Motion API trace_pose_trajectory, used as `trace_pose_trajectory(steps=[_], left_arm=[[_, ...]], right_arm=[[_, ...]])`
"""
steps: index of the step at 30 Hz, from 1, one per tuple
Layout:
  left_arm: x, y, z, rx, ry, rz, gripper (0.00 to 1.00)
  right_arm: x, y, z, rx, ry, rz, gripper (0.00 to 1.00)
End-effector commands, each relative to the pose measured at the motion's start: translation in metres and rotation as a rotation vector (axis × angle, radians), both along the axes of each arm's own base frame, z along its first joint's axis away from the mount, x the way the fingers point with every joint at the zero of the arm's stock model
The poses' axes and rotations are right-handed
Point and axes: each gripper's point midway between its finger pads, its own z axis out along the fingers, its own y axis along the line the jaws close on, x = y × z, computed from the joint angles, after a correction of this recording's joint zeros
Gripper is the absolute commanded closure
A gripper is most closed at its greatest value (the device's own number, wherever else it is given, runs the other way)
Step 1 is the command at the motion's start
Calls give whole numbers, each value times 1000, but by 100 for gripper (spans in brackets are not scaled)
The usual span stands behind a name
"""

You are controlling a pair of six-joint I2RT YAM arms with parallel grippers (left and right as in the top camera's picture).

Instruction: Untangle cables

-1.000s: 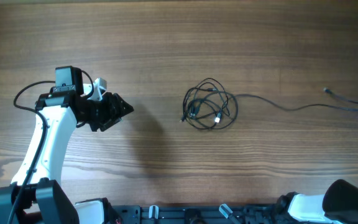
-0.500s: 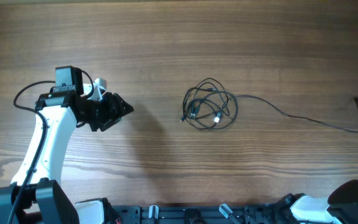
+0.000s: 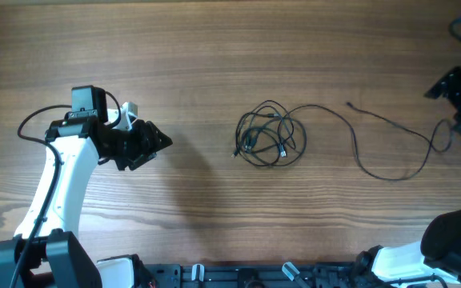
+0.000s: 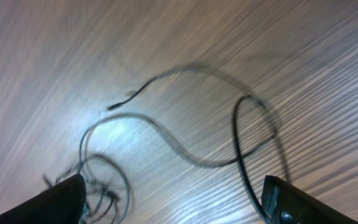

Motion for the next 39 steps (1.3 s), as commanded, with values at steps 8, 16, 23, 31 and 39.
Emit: trace_pose_trajectory(steps=[8,16,23,31,39], left_arm=[[1,-1,5,6,-21,-10,44],[1,-1,5,6,-20,-10,44],[1,-1,5,6,-20,-10,44],[1,-1,5,6,-20,-10,44],[1,-1,5,5,-18,-10,44]], right_arm=[[-30,88,-94,126,178,349,11],[-30,79,-155,-150,232,421,22],[-26,72,-156,-210,232,417,23],[-52,78,-178,-175,299,396,23],[-52,77,-182,-173,292,359,96]])
